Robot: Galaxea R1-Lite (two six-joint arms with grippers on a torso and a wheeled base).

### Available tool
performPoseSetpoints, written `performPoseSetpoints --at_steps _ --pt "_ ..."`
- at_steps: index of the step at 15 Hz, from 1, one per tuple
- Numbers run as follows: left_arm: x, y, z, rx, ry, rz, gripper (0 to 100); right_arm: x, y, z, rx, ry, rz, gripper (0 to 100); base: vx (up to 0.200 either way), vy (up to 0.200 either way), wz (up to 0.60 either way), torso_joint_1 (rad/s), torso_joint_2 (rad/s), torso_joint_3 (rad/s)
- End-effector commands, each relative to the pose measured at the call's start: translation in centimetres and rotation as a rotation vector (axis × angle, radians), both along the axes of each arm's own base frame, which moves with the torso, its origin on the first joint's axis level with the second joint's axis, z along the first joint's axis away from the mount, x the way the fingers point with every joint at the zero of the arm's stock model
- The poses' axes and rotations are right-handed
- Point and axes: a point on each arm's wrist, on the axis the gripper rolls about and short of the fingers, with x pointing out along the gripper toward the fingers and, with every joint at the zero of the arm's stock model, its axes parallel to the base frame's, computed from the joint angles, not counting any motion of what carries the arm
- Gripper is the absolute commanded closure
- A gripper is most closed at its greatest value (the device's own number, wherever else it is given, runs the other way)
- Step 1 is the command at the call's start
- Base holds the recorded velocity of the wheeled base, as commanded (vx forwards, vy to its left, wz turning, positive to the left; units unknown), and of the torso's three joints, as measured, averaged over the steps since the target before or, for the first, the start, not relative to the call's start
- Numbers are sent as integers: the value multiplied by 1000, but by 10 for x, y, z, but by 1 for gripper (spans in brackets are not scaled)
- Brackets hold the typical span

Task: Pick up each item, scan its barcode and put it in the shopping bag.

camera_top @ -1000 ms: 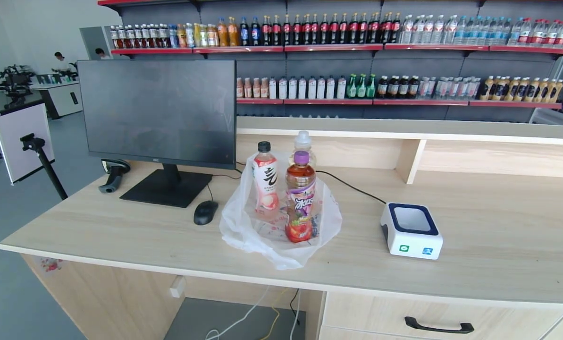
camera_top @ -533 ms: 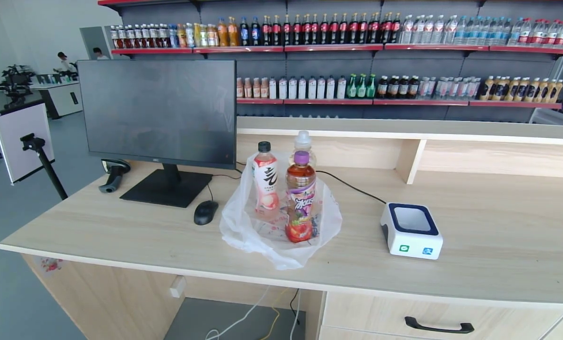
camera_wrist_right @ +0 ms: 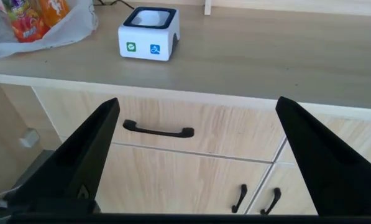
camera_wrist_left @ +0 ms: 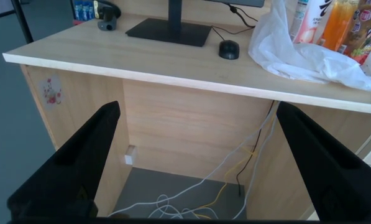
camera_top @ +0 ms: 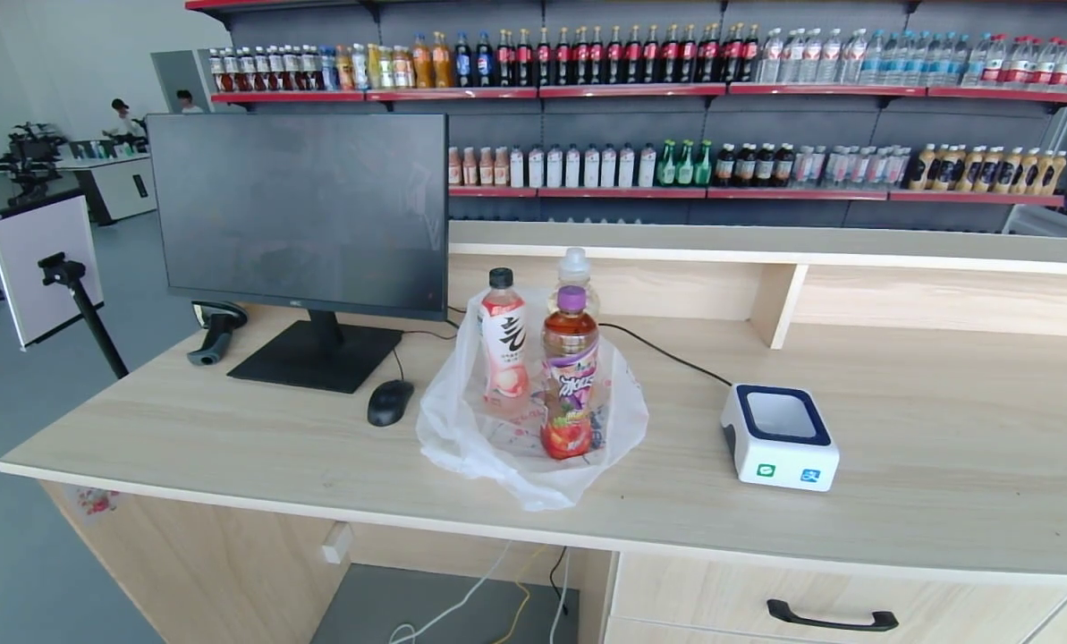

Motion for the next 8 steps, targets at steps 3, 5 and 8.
performPoseSetpoints --at_steps 3,5,8 --pt "0 0 0 -3 0 2 0 -2 0 -1 -1 -20 -3 0 -200 0 0 9 4 4" --pt "0 0 0 -3 0 2 0 -1 0 -2 -3 -19 -2 0 -200 0 -300 7 2 0" --pt "0 0 0 -2 0 2 0 -1 0 -2 -1 -19 -2 0 -200 0 -600 -4 1 1"
